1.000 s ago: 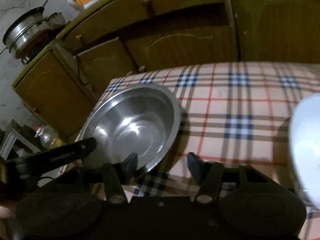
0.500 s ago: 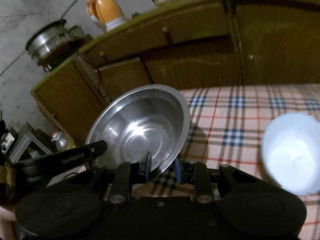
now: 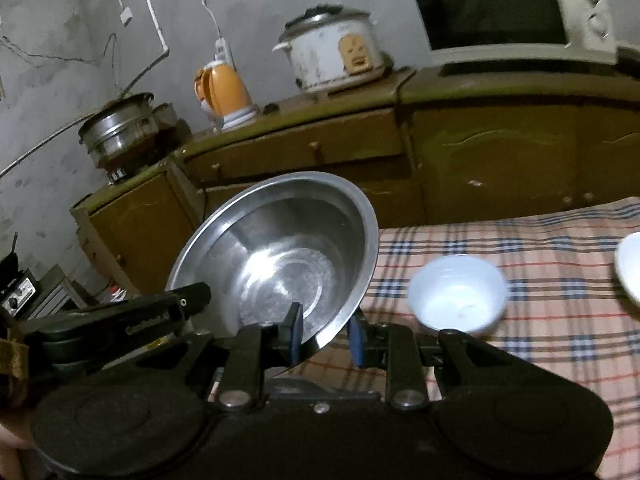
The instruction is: Organize plates and bowls
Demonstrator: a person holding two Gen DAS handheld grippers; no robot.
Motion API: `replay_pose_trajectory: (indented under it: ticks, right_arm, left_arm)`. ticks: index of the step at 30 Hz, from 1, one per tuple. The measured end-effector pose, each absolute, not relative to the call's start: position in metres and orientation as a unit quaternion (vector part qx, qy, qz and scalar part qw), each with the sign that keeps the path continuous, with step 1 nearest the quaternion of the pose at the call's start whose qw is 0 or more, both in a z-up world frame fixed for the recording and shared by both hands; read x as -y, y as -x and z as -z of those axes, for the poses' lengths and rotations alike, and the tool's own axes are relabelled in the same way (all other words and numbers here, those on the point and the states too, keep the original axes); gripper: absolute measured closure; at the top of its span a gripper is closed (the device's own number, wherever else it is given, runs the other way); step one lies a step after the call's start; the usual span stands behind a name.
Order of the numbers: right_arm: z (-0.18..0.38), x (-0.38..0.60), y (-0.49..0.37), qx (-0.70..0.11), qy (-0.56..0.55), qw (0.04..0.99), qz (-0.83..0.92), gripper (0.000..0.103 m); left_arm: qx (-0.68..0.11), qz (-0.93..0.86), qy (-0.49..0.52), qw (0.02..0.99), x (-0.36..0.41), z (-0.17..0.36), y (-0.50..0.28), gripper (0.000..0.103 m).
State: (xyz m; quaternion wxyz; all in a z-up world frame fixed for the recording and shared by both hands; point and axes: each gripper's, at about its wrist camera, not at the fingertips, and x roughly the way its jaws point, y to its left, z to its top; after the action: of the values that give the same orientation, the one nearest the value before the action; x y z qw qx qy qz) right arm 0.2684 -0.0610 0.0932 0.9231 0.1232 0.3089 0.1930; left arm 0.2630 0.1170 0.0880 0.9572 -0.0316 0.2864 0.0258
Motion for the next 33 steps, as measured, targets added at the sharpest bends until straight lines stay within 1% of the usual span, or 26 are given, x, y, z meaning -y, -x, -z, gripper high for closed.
replay_pose_trajectory:
  ticks: [7, 15, 20, 33]
  right_arm:
    - [-0.103, 0.100, -0.221, -0.296, -0.133, 0.930, -0.174, 0.072]
    - [-0.096, 0.140, -0.181, -0.291, -0.141, 0.934, -0.151, 0.072]
    - [-0.083, 0.160, -0.162, -0.291, -0.138, 0.938, -0.127, 0.072]
    - [-0.033, 0.211, -0.143, -0.322, -0.156, 0.930, -0.080, 0.072]
  left_arm:
    - [-0.282, 0.002, 0.030, 0.959, -0.085, -0.093, -0.226, 0.083]
    - [-0.283, 0.024, 0.018, 0.959, -0.054, -0.082, -0.199, 0.083]
    - [-0.289, 0.037, 0.016, 0.957, -0.033, -0.068, -0.189, 0.083]
    - [-0.324, 0.079, 0.007, 0.943, 0.007, -0.019, -0.180, 0.082]
